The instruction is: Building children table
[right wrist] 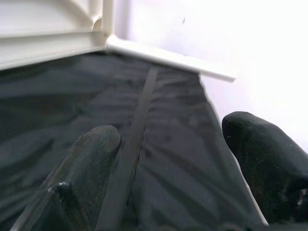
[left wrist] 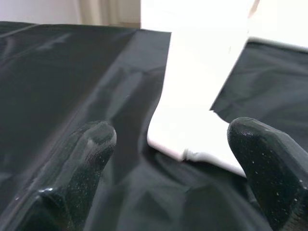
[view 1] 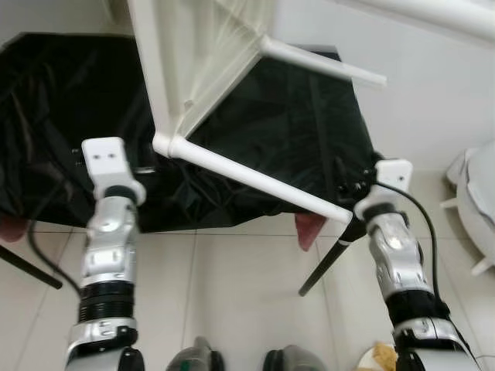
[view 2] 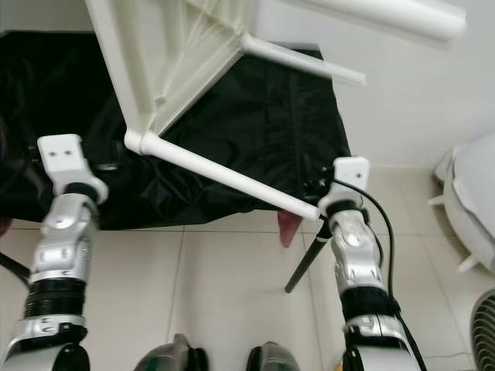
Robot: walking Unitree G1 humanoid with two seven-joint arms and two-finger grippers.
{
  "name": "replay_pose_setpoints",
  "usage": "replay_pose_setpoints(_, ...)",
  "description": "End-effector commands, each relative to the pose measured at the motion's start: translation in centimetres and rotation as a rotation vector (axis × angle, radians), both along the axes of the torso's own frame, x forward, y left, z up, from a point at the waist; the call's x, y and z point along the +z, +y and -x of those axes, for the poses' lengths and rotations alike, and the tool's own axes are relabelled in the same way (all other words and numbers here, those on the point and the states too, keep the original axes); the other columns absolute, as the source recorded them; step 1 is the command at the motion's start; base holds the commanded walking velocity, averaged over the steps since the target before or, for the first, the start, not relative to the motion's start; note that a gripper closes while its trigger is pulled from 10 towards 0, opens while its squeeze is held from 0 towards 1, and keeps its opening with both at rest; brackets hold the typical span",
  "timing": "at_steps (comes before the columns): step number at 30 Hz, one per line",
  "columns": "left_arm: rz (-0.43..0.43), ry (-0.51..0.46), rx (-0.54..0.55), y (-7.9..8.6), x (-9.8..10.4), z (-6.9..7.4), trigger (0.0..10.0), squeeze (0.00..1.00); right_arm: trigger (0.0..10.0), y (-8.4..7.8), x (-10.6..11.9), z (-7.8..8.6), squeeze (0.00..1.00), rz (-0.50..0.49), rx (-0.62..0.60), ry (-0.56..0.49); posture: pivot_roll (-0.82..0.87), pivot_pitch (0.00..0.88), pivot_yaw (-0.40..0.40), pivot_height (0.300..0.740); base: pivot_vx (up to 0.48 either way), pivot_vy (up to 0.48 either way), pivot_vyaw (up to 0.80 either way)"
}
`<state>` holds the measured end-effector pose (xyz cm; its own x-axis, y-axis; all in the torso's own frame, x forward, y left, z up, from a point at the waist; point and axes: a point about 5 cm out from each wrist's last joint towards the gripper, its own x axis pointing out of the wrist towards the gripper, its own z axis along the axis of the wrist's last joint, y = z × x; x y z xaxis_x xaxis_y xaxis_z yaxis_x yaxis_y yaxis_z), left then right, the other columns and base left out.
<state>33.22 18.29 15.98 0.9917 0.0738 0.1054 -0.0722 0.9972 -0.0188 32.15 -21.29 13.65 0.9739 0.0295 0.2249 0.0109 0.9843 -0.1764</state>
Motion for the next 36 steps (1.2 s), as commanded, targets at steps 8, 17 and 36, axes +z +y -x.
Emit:
replay_pose_setpoints(8, -0.007, 0.018, 0.030, 1.10, -0.21, 0.15, 10.0, 0.00, 10.0, 0.37, 0.18, -0.13, 0.00, -0.003, 0.005, -0.010, 0.05, 0.037, -0.034, 0.740, 0.000, 0.356, 0.00)
replay_pose_setpoints(17, -0.021, 0.014, 0.039, 1.12, -0.15, 0.15, 10.0, 0.00, 10.0, 0.35, 0.19, -0.19, 0.00, 0.002, 0.007, -0.010, 0.05, 0.038, -0.036, 0.740, 0.000, 0.158, 0.00)
replay_pose_setpoints(36, -0.060, -0.005, 0.035, 0.95, 0.10, 0.23, 10.0, 0.00, 10.0, 0.57, 0.43, -0.56, 0.00, 0.018, 0.023, -0.013, 0.06, 0.023, -0.049, 0.740, 0.000, 0.000, 0.00)
